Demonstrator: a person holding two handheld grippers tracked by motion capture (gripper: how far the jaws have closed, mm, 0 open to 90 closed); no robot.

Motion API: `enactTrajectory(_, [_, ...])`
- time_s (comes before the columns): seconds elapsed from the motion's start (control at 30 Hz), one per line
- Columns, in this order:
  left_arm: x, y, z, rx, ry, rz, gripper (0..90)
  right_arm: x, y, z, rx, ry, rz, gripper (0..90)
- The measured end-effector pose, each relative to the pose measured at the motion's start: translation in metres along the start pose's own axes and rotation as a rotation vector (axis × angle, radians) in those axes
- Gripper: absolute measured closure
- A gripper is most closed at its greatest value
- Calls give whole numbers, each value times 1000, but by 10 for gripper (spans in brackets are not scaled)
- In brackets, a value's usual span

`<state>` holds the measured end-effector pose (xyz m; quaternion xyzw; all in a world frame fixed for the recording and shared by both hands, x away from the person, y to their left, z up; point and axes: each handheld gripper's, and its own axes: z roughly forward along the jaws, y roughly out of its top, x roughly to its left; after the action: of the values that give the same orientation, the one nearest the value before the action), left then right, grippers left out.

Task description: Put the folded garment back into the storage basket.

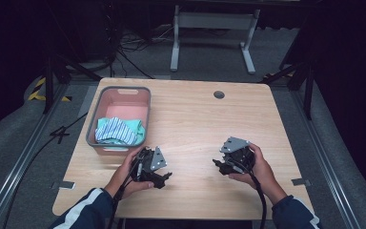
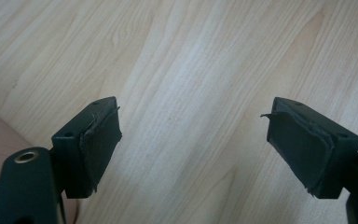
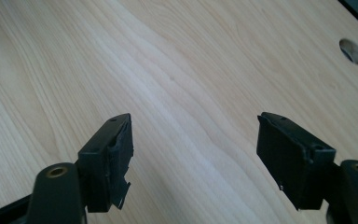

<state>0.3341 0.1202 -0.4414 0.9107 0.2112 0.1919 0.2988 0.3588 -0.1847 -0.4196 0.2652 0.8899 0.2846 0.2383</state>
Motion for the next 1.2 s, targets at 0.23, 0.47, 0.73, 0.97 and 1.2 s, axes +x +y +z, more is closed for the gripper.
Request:
enactTrajectory(0.23, [-9,-8,9,13,-46,13,170,-9,-35,-3,1,9,58,264])
enactTrajectory(0.47, [-17,-15,16,4,-90,9,170,-17,-70,-5,-10,36,134,251])
enactTrajectory(0.73, [-17,-25,18,-2,-135,-63,174,-25,-98,2,-33,66,223,223])
enactTrajectory(0.97, [-9,-36,23,-53,-188,-148,123,-30,-111,6,-89,97,304,174])
enactTrajectory(1.2, [-9,-36,23,-54,-188,-149,123,-30,-111,6,-89,95,308,173])
